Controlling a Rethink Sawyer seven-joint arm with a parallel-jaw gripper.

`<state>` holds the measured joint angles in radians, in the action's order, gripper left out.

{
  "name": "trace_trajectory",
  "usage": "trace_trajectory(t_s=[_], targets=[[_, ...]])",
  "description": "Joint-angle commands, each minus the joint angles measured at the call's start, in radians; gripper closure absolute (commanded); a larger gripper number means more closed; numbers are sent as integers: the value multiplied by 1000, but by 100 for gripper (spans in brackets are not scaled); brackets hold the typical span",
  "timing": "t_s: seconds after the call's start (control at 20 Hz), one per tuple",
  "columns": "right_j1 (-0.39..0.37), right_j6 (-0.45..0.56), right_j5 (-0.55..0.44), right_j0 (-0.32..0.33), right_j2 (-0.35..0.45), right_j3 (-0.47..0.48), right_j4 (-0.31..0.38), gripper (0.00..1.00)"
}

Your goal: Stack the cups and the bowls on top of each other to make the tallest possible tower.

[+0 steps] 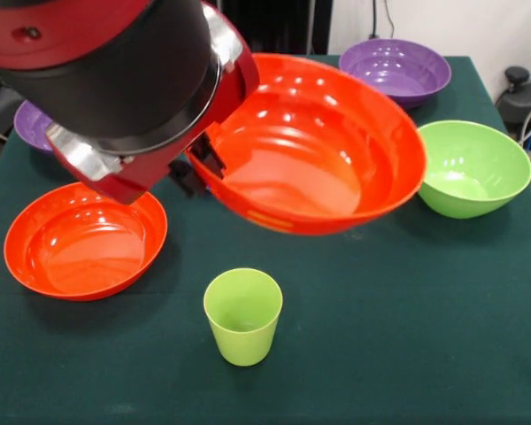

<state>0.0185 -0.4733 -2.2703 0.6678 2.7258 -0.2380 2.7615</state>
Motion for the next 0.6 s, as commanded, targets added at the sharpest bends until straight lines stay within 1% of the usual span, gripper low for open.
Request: trace_trajectory(t_s=[0.05,0.6], targets=[[55,162,-142,2,-8,164,94,100],[81,234,-111,12,35,181,88,100]])
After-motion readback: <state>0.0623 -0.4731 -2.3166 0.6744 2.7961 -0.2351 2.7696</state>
